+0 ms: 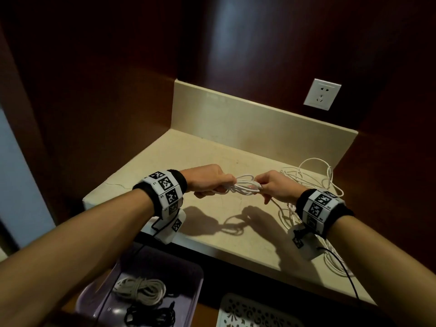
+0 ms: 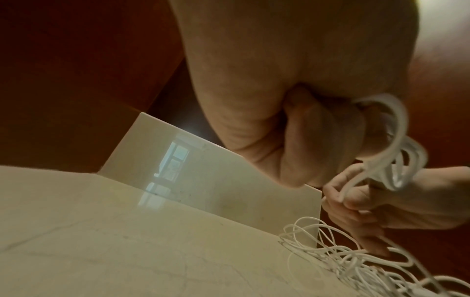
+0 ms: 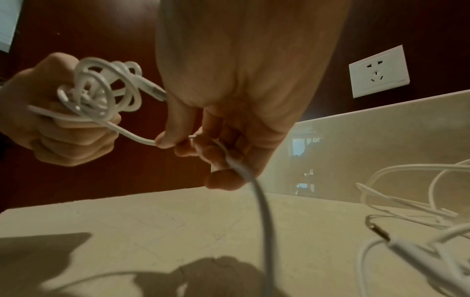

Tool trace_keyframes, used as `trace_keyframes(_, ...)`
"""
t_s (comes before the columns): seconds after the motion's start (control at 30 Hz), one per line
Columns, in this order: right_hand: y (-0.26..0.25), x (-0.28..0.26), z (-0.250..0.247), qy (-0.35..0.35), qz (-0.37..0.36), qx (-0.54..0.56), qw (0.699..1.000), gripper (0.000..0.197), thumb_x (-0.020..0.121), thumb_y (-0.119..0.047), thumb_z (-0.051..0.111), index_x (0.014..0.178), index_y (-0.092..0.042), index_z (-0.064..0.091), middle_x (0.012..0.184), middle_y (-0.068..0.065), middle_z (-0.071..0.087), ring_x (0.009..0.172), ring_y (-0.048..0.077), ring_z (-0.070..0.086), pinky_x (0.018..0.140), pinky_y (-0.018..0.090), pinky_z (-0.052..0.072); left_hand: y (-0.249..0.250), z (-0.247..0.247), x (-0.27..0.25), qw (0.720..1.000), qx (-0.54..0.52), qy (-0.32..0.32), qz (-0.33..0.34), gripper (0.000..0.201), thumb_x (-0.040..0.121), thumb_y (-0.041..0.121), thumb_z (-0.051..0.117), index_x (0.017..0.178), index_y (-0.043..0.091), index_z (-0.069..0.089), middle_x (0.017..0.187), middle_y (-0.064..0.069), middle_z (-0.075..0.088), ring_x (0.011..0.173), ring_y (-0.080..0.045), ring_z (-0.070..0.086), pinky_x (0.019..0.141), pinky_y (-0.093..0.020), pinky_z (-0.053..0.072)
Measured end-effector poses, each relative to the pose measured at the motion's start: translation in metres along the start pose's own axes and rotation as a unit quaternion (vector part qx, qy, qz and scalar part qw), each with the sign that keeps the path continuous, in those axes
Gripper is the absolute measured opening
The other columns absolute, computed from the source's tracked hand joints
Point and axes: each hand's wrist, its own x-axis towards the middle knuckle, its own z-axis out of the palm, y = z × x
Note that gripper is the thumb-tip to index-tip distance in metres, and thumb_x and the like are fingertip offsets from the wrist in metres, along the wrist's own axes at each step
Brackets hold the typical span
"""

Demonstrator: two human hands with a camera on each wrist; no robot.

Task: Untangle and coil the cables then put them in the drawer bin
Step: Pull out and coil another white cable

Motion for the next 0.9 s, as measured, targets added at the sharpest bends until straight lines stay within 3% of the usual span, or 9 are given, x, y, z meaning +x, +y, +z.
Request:
trace_keyframes(0.1,-0.004,-0.001,-0.003,-0.001,0.000,0.073,0.997,0.018,0.096,-0.008,0.056,0.086,0.006,0.064,0.057,0.008,0.045,0.050,0.018,0.047,0.051,0.030,0.052,0.001,-0.003,-0.001,0.998,0.054,-0.017,-0.010,0.043,0.095,0.032,0.046,0.055,0.015,0.040,0.051,-0.003,0.029,0.041,-0.018,0.018,0.042,-0.023,0.019)
trace_keyframes(0.17,-0.008,-0.004,-0.005,-0.003,-0.002,0.108,0.994,0.018,0.094,-0.015,0.061,0.083,-0.001,0.067,0.057,0.006,0.043,0.050,0.016,0.044,0.049,0.029,0.049,0.002,-0.003,-0.001,0.995,0.097,-0.018,-0.023,0.041,0.093,0.035,0.049,0.057,0.015,0.046,0.052,-0.002,0.034,0.041,-0.017,0.021,0.042,-0.022,0.020)
trace_keyframes(0.3,-0.018,-0.006,-0.006,0.025,0.004,0.129,0.991,0.021,0.091,-0.019,0.066,0.081,-0.001,0.065,0.058,0.005,0.040,0.050,0.015,0.039,0.045,0.027,0.043,0.003,-0.001,0.004,0.980,0.191,-0.033,-0.035,0.037,0.093,0.038,0.051,0.064,0.015,0.056,0.052,0.003,0.041,0.045,-0.018,0.026,0.043,-0.025,0.023)
trace_keyframes(0.4,-0.026,-0.007,-0.005,0.065,-0.005,0.154,0.986,0.021,0.094,-0.019,0.062,0.080,-0.003,0.062,0.059,0.003,0.039,0.049,0.013,0.036,0.042,0.025,0.033,0.002,0.001,0.010,0.965,0.260,-0.022,-0.032,0.045,0.097,0.042,0.046,0.063,0.015,0.056,0.056,0.004,0.047,0.054,-0.020,0.037,0.058,-0.030,0.033)
trace_keyframes(0.5,-0.034,-0.009,-0.001,0.088,-0.028,0.172,0.981,0.022,0.100,-0.016,0.051,0.087,-0.004,0.064,0.059,0.002,0.042,0.049,0.012,0.034,0.043,0.022,0.027,-0.001,0.000,0.016,0.958,0.282,0.025,-0.039,0.051,0.101,0.046,0.039,0.060,0.017,0.051,0.060,0.002,0.050,0.057,-0.019,0.044,0.065,-0.031,0.036)
trace_keyframes(0.6,-0.036,-0.012,0.005,0.112,-0.054,0.164,0.979,0.023,0.100,-0.014,0.049,0.091,-0.003,0.067,0.059,0.001,0.047,0.049,0.010,0.037,0.045,0.019,0.029,-0.011,-0.006,0.022,0.965,0.249,0.080,-0.037,0.055,0.101,0.049,0.033,0.075,0.011,0.061,0.076,-0.007,0.063,0.069,-0.028,0.057,0.070,-0.035,0.046)
trace_keyframes(0.63,-0.035,-0.013,0.008,0.120,-0.061,0.163,0.977,0.023,0.100,-0.014,0.050,0.092,-0.002,0.068,0.060,0.000,0.048,0.049,0.010,0.038,0.046,0.018,0.030,-0.013,-0.007,0.024,0.969,0.222,0.103,-0.034,0.055,0.101,0.050,0.033,0.080,0.009,0.063,0.077,-0.009,0.064,0.064,-0.027,0.056,0.063,-0.034,0.046)
trace_keyframes(0.73,-0.034,-0.012,0.017,0.134,-0.081,0.185,0.970,0.018,0.097,-0.011,0.054,0.093,-0.001,0.069,0.060,0.001,0.050,0.051,0.010,0.037,0.049,0.018,0.031,-0.015,-0.004,0.026,0.976,0.148,0.158,-0.023,0.055,0.101,0.050,0.031,0.076,0.009,0.057,0.062,-0.005,0.050,0.042,-0.019,0.037,0.041,-0.022,0.031)
trace_keyframes(0.9,-0.040,-0.010,0.036,0.132,-0.098,0.231,0.959,0.012,0.092,-0.008,0.061,0.088,-0.001,0.071,0.057,0.002,0.052,0.051,0.013,0.037,0.052,0.023,0.031,-0.009,0.005,0.032,0.977,0.010,0.214,0.013,0.053,0.099,0.051,0.028,0.070,0.012,0.051,0.061,-0.005,0.042,0.043,-0.019,0.030,0.041,-0.023,0.028)
